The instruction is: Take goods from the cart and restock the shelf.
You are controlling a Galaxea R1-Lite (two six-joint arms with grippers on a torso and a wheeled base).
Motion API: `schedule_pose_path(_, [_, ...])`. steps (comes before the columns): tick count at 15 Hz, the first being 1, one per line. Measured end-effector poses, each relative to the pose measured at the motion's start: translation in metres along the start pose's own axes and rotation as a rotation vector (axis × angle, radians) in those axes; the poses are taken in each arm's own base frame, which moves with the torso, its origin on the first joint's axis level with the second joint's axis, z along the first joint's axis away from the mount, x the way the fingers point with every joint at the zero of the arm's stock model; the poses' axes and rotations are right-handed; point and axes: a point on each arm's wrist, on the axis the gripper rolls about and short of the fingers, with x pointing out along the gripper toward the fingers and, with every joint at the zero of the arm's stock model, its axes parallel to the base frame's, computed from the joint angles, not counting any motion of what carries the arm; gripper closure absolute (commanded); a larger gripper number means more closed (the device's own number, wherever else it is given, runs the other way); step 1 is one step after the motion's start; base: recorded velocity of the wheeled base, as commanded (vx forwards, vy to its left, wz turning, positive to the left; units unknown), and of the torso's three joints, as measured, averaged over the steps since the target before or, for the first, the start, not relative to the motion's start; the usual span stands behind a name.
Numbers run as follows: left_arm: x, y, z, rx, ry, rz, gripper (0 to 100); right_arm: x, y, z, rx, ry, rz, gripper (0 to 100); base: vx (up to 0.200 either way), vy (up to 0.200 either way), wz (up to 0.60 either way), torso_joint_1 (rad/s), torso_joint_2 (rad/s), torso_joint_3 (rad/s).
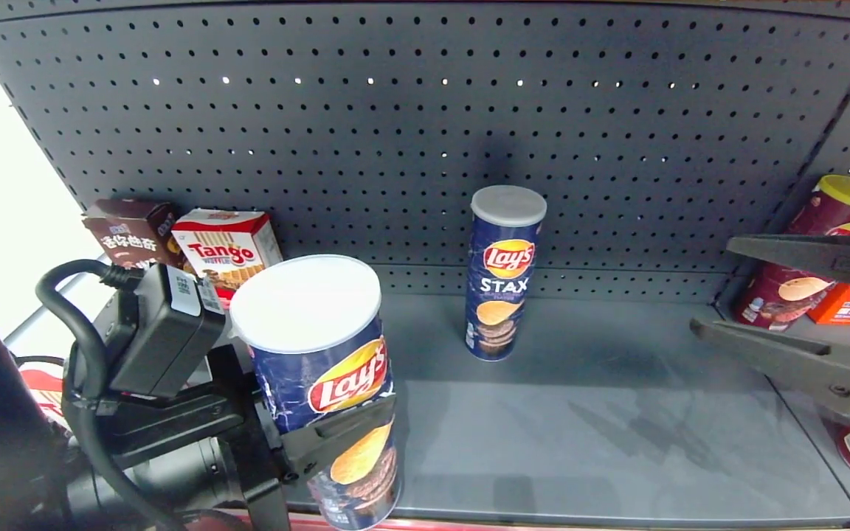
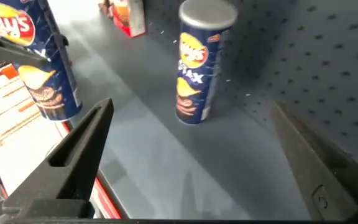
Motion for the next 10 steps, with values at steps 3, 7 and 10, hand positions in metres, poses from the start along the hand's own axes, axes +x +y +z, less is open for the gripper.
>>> schedule_pose_path(3, [-0.002, 0.007, 0.0, 0.001, -0.009, -0.014, 100, 0.017, -0.001, -0.006, 0.008, 0.029, 0.023, 0, 0.0, 0.0, 0.0, 0.0, 0.0, 0.0])
schedule_pose_path(7, [-0.004, 0.016, 0.005, 0.003, -0.026, -0.004, 100, 0.037, -0.003, -0.017, 0.029, 0.08, 0.086, 0, 0.0, 0.0, 0.0, 0.0, 0.0, 0.0])
schedule_pose_path(10, [-0.002, 0.019, 0.017, 0.015, -0.064, 0.0, 100, 0.055, -0.01, -0.018, 0.037, 0.086, 0.093, 0, 0.0, 0.0, 0.0, 0.0, 0.0, 0.0])
